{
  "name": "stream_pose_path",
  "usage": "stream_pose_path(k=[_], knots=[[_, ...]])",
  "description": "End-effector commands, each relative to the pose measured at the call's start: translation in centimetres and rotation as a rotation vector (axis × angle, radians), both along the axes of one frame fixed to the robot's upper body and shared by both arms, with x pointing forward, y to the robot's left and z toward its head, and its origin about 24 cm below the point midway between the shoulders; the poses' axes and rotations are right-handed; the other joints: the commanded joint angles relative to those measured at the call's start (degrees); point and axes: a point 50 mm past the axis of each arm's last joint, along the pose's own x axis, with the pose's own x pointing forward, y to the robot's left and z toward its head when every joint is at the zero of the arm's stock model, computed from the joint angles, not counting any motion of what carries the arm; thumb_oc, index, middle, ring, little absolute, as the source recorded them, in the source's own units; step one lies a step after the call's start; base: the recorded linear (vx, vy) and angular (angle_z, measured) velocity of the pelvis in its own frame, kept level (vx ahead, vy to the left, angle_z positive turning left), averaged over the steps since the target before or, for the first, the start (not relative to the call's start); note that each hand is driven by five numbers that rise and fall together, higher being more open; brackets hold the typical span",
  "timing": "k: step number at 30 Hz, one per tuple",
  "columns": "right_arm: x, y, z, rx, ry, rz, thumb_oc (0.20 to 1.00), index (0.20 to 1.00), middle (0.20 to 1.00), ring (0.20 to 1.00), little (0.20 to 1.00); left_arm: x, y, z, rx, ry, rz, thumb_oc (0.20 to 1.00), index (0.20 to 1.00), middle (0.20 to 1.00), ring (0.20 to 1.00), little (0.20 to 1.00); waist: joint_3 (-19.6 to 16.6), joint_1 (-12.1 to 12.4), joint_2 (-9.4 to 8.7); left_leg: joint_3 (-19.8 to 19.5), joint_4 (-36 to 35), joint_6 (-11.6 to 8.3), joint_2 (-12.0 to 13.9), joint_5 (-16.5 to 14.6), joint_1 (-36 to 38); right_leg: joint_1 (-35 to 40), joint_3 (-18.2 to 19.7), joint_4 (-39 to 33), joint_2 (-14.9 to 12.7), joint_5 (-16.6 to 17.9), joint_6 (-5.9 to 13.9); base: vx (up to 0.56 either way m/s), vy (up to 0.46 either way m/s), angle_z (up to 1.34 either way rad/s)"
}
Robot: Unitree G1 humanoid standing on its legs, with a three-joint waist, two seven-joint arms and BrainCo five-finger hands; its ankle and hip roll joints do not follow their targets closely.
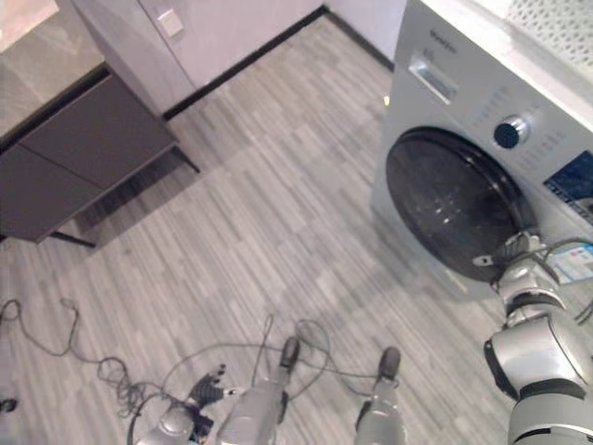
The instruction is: Grab the laundry basket,head to the washer,open it,put in the laundry and shut it.
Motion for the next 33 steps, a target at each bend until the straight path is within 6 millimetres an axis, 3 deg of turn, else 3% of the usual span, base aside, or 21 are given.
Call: stream_pose_path(k=[1, 4, 5, 6, 7, 8, 11, 14, 16, 17, 25, 28, 30, 31, 33], knots=[[1.4, 1.3, 0.8, -0.052, 0.048, 0.110, 1.000, 1.000, 1.000, 1.000, 1.000, 0.5, -0.5, 0.0, 0.008, -0.006, -0.044, 1.000, 1.000, 1.000, 1.000, 1.000, -1.50, 1.36, -2.67, 1.80, -1.25, 1.74, -2.13, 2.20, -2.06, 0.97, 1.61, 0.64, -2.43, -5.97, 3.33, 0.00, 0.000, 0.00], [1.8, 2.5, -0.2, -0.038, 0.071, 0.159, 1.000, 1.000, 1.000, 1.000, 1.000, 0.4, -0.3, -0.2, 0.022, 0.003, -0.043, 1.000, 1.000, 1.000, 1.000, 1.000, -1.59, 1.04, -2.93, 1.94, -1.03, 1.73, -2.01, 2.03, -1.89, 1.26, 1.63, 0.70, -2.33, -6.22, 3.18, 0.00, 0.000, 0.00], [2.3, 4.4, -1.6, 0.014, 0.086, 0.225, 1.000, 1.000, 1.000, 1.000, 1.000, 0.4, -0.1, -0.2, 0.036, 0.010, -0.044, 1.000, 1.000, 1.000, 1.000, 1.000, -1.74, 0.67, -3.33, 1.89, -0.89, 1.72, -1.94, 1.74, -1.65, 1.67, 1.58, 0.74, -2.19, -6.44, 3.06, 0.00, 0.000, 0.00], [2.3, 4.5, -1.6, 0.014, 0.086, 0.225, 1.000, 1.000, 1.000, 1.000, 1.000, 0.4, -0.1, -0.2, 0.036, 0.010, -0.044, 1.000, 1.000, 1.000, 1.000, 1.000, -1.73, 0.65, -3.34, 1.88, -0.88, 1.72, -1.95, 1.73, -1.63, 1.71, 1.56, 0.73, -2.19, -6.45, 3.06, 0.00, 0.000, 0.00], [2.9, 6.6, -2.8, 0.086, 0.071, 0.289, 1.000, 1.000, 1.000, 1.000, 1.000, 0.5, 0.2, -0.2, 0.041, 0.006, -0.034, 1.000, 1.000, 1.000, 1.000, 1.000, -1.94, 0.44, -3.78, 2.00, -0.75, 1.73, -1.84, 1.52, -1.40, 2.06, 1.44, 0.73, -2.13, -6.59, 2.97, 0.00, 0.000, 0.00], [2.9, 6.6, -2.8, 0.086, 0.071, 0.289, 1.000, 1.000, 1.000, 1.000, 1.000, 0.5, 0.2, -0.2, 0.041, 0.006, -0.034, 1.000, 1.000, 1.000, 1.000, 1.000, -1.95, 0.43, -3.81, 1.98, -0.75, 1.73, -1.85, 1.51, -1.38, 2.09, 1.43, 0.72, -2.14, -6.60, 2.98, 0.00, 0.000, 0.00], [3.9, 12.8, -4.9, 0.260, 0.021, 0.485, 1.000, 1.000, 1.000, 1.000, 1.000, 0.4, 0.9, -0.1, 0.053, 0.004, 0.005, 1.000, 1.000, 1.000, 1.000, 1.000, -2.17, -0.04, -5.13, 2.38, -0.58, 1.50, -1.34, 1.19, -0.76, 2.79, 1.20, 0.75, -2.00, -6.83, 2.84, 0.00, -0.009, -0.07], [4.0, 14.3, -5.2, 0.299, 0.011, 0.538, 1.000, 1.000, 1.000, 1.000, 1.000, 0.5, 1.0, -0.1, 0.050, -0.001, 0.017, 1.000, 1.000, 1.000, 1.000, 1.000, -2.21, -0.12, -5.35, 2.44, -0.64, 1.45, -1.27, 1.16, -0.58, 2.95, 1.09, 0.74, -1.96, -6.88, 2.83, 0.00, -0.002, -0.03], [3.3, 18.9, -6.8, 0.477, -0.019, 0.671, 1.000, 1.000, 1.000, 1.000, 1.000, 0.3, 1.8, 0.0, 0.049, -0.008, 0.061, 1.000, 1.000, 1.000, 1.000, 1.000, -2.67, 0.35, -5.93, 2.50, -0.85, 1.24, -0.76, 0.88, 0.38, 4.19, 0.41, 0.64, -1.96, -7.12, 2.86, 0.00, 0.000, 0.00], [3.3, 18.9, -6.8, 0.477, -0.020, 0.671, 1.000, 1.000, 1.000, 1.000, 1.000, 0.3, 1.8, 0.0, 0.049, -0.008, 0.061, 1.000, 1.000, 1.000, 1.000, 1.000, -2.80, 0.26, -5.99, 2.43, -0.86, 1.28, -0.87, 1.02, 0.17, 4.03, 0.35, 0.62, -2.06, -7.04, 2.90, 0.00, 0.000, 0.00], [0.0, 28.7, -10.3, 0.954, -0.061, 0.755, 1.000, 1.000, 1.000, 1.000, 1.000, -0.5, 4.5, 0.3, 0.100, -0.027, 0.200, 1.000, 1.000, 1.000, 1.000, 1.000, -5.78, 2.27, -7.13, 2.16, -1.08, 1.23, -0.28, 0.04, 2.94, 7.35, -1.37, 0.54, -2.07, -7.74, 2.95, 0.04, -0.002, 0.05], [-0.9, 29.8, -11.2, 0.989, -0.043, 0.759, 1.000, 1.000, 1.000, 1.000, 1.000, 0.3, 5.7, 1.4, 0.125, -0.100, 0.236, 1.000, 1.000, 1.000, 1.000, 1.000, -6.60, 2.86, -7.50, 1.93, -1.08, 1.14, -0.06, -0.28, 3.82, 8.46, -1.87, 0.42, -1.98, -8.01, 3.00, 0.06, -0.007, 0.17], [-2.2, 29.4, -12.8, 0.987, 0.008, 0.727, 1.000, 1.000, 1.000, 1.000, 1.000, 2.2, 7.4, 4.3, 0.200, -0.258, 0.202, 1.000, 1.000, 1.000, 1.000, 1.000, -7.77, 3.35, -8.03, 1.79, -1.21, 1.05, 0.33, -0.70, 5.00, 9.71, -2.47, 0.42, -1.83, -8.47, 3.06, 0.06, -0.013, 0.27], [-2.2, 29.4, -12.8, 0.988, 0.009, 0.728, 1.000, 1.000, 1.000, 1.000, 1.000, 2.1, 7.4, 4.3, 0.201, -0.257, 0.202, 1.000, 1.000, 1.000, 1.000, 1.000, -7.78, 3.32, -8.06, 1.78, -1.23, 1.04, 0.34, -0.71, 5.07, 9.78, -2.49, 0.41, -1.82, -8.49, 3.06, 0.05, -0.013, 0.27], [-3.7, 27.8, -15.0, 0.952, 0.077, 0.657, 1.000, 1.000, 1.000, 1.000, 1.000, 4.0, 8.9, 8.2, 0.330, -0.443, 0.104, 1.000, 1.000, 1.000, 1.000, 1.000, -8.59, 3.41, -8.57, 1.70, -1.91, 0.80, 0.82, -0.98, 6.55, 11.06, -2.99, 0.42, -1.54, -9.03, 3.14, 0.06, -0.012, 0.20]])
